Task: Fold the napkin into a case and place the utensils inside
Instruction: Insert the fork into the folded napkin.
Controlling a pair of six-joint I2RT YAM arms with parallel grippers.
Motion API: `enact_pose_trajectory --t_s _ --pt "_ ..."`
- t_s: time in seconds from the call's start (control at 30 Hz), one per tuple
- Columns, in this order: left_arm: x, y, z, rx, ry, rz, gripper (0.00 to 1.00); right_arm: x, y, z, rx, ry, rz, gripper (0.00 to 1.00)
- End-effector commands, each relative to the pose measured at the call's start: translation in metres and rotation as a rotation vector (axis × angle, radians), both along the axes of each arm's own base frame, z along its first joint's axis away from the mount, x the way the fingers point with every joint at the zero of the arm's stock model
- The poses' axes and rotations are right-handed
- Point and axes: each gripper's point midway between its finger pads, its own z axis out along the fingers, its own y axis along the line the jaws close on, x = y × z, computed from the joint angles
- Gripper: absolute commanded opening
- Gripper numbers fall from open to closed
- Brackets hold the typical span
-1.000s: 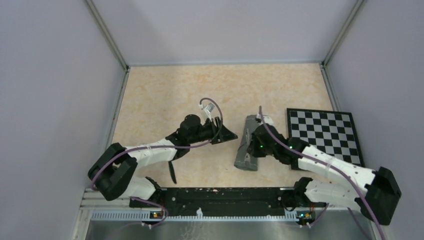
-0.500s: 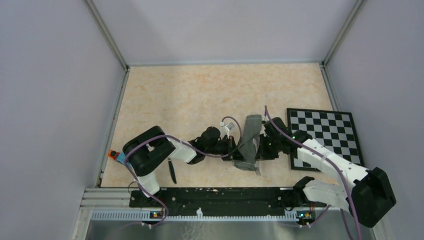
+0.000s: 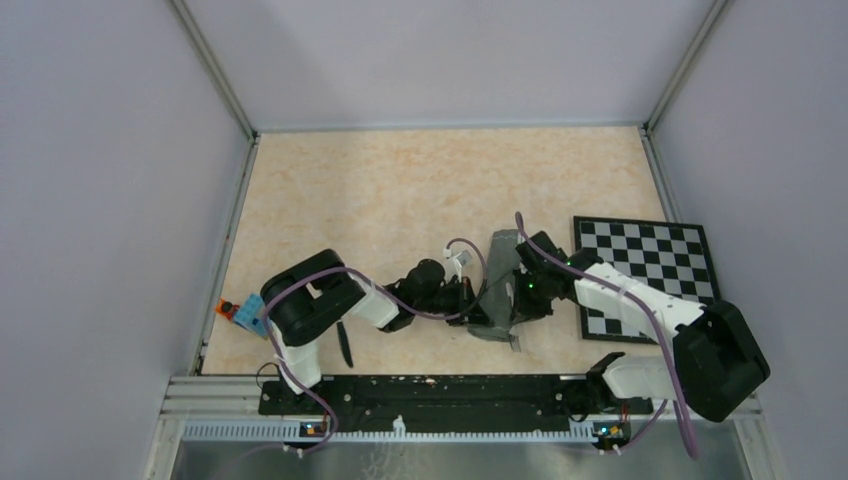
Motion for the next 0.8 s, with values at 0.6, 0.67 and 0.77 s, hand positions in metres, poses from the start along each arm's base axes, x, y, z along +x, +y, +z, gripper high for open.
enact_pose_trajectory --t_s 0.6,0.67,0.77 --pt "-0.004 -0.003 -0.017 0.009 0.010 0.013 0.00 0.073 0.009 0.010 -0.041 -0.169 -0.105 0.00" --pt "-0.005 -0.001 -0.019 0.013 0.012 0.015 0.00 0.079 0.011 0.012 -0.038 -0.181 -0.111 0.00" --pt "-0.005 0.001 -0.019 0.016 0.011 0.020 0.00 0.091 0.009 0.012 -0.051 -0.199 -0.126 0.00"
